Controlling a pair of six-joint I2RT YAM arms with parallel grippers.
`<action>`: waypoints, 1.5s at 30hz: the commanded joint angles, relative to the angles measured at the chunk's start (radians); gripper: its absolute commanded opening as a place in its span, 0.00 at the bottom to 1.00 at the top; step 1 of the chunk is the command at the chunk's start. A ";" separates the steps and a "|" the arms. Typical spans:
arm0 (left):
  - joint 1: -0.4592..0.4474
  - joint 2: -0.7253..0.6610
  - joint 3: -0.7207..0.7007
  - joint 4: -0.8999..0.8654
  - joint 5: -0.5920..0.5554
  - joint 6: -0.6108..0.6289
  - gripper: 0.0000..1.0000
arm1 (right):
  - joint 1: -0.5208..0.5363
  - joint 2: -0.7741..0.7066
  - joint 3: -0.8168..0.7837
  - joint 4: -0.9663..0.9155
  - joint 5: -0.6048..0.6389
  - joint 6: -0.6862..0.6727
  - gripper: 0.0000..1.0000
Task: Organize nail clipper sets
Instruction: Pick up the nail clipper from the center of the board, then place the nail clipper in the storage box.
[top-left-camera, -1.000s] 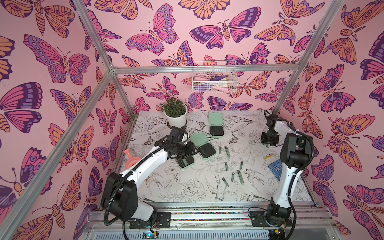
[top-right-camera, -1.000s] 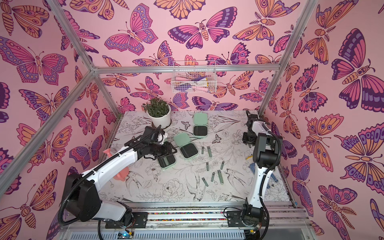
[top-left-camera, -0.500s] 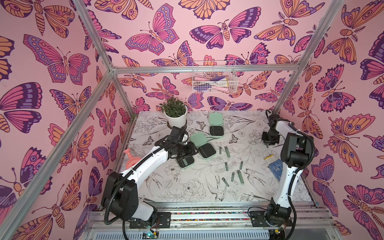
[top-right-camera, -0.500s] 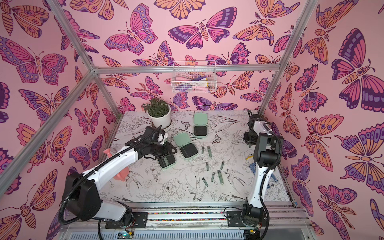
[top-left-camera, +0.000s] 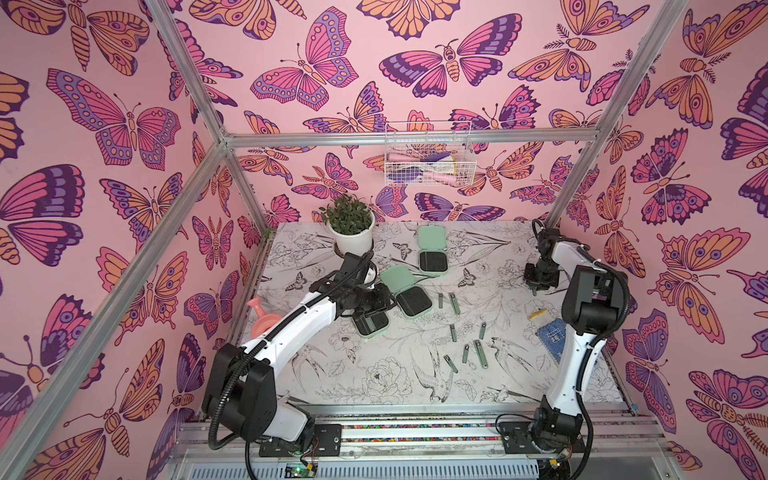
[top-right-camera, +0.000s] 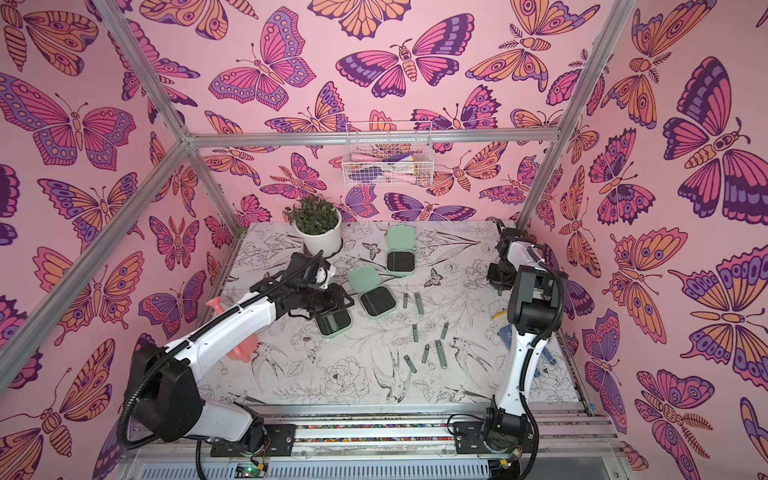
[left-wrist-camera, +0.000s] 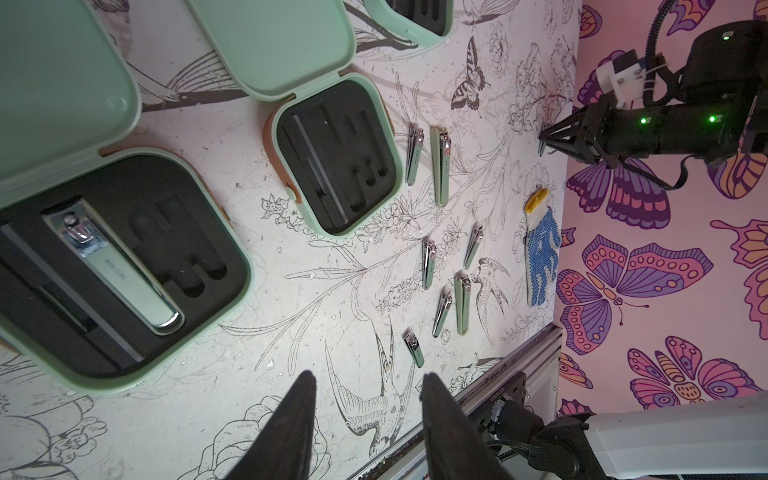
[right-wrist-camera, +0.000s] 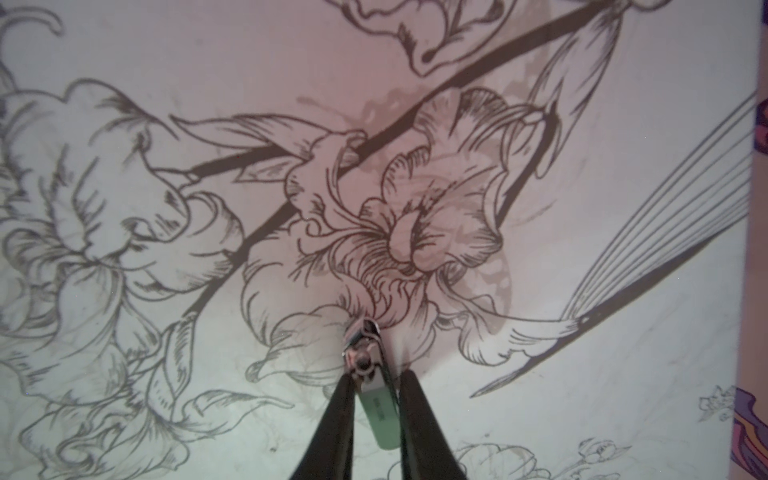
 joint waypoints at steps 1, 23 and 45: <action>-0.005 0.008 0.016 -0.024 -0.012 0.006 0.44 | -0.014 0.054 -0.005 -0.006 -0.008 -0.011 0.17; 0.007 -0.094 0.045 -0.110 -0.102 0.034 0.44 | 0.055 -0.278 -0.282 0.105 -0.047 0.019 0.13; 0.293 -0.373 -0.084 -0.332 -0.202 0.029 0.45 | 0.982 -0.187 0.125 -0.084 0.045 -0.035 0.14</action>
